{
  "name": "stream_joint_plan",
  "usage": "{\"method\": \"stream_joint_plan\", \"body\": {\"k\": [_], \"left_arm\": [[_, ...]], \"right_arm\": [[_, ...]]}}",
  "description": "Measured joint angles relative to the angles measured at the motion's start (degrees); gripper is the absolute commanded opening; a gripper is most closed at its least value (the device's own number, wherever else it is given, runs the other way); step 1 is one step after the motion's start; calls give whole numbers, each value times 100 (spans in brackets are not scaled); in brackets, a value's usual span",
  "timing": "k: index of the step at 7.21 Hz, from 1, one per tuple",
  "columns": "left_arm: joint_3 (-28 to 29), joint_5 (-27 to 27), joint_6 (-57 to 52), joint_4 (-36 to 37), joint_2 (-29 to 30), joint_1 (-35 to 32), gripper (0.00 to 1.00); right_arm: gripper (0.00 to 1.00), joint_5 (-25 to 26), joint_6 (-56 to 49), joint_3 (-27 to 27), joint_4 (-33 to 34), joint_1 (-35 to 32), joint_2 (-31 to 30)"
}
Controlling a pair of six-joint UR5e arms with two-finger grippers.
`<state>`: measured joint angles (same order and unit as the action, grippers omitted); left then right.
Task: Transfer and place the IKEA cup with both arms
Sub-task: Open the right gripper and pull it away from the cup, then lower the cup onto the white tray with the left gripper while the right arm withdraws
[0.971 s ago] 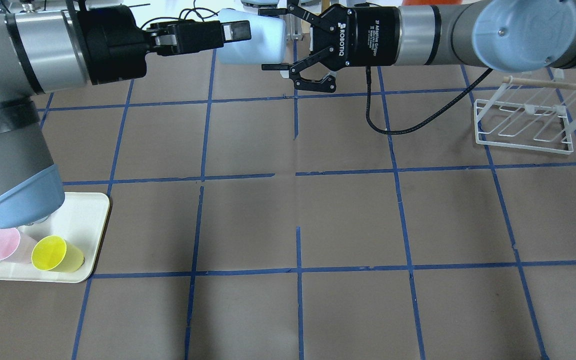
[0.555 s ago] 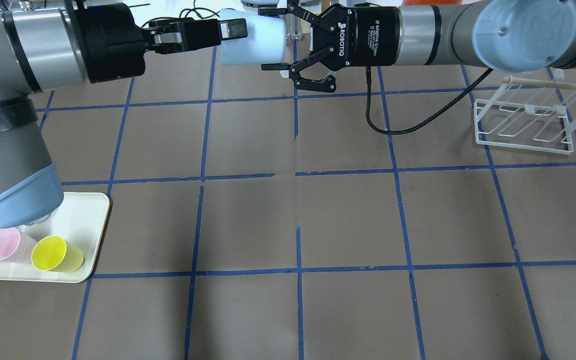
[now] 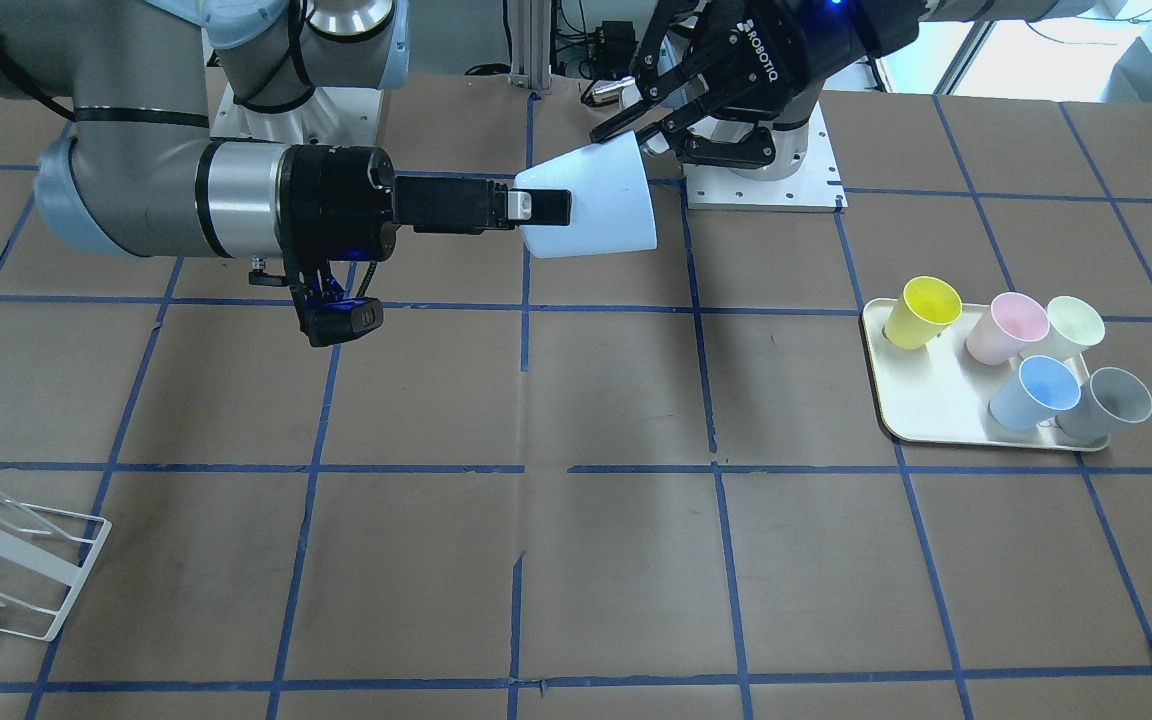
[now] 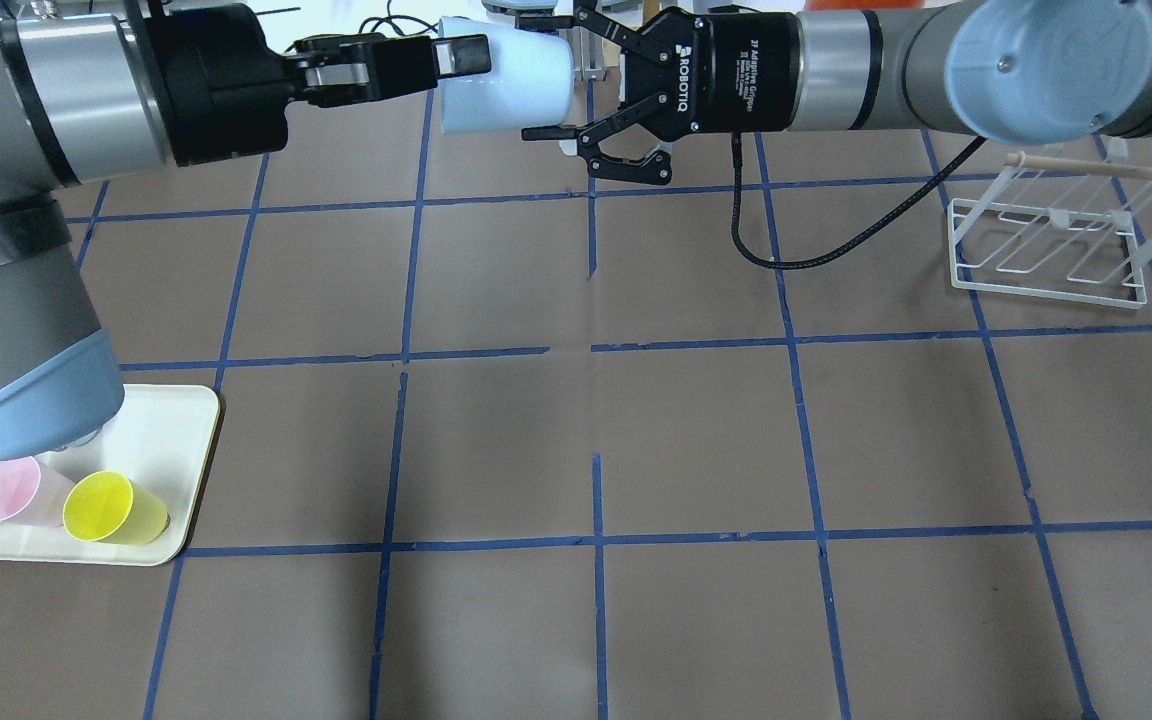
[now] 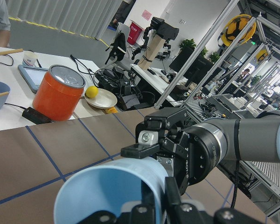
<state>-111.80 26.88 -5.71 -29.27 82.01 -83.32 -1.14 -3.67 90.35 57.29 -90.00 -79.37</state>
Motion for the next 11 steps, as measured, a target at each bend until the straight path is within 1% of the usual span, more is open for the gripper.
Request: {"method": "stream_joint_plan", "body": {"k": [1, 2, 6, 8, 9, 10, 11], "left_arm": [[0, 3, 4, -2, -12, 0, 0], [0, 7, 12, -8, -33, 0, 0], [-2, 26, 25, -35, -95, 0, 0], [6, 180, 124, -68, -139, 14, 0], [16, 405, 209, -234, -198, 50, 0], [33, 702, 234, -561, -269, 81, 0], [52, 1042, 224, -876, -315, 111, 0]], "right_arm": [[71, 0, 11, 0, -2, 0, -2], [100, 1, 54, -2, 0, 0, -9], [100, 4, 446, -59, 2, 15, -56], [100, 53, 768, -73, 49, 76, -53], [100, 191, 878, -72, 78, 217, -48], [100, 572, 927, -80, 91, 506, -55], [100, 1086, 973, -89, 96, 802, -78]]}}
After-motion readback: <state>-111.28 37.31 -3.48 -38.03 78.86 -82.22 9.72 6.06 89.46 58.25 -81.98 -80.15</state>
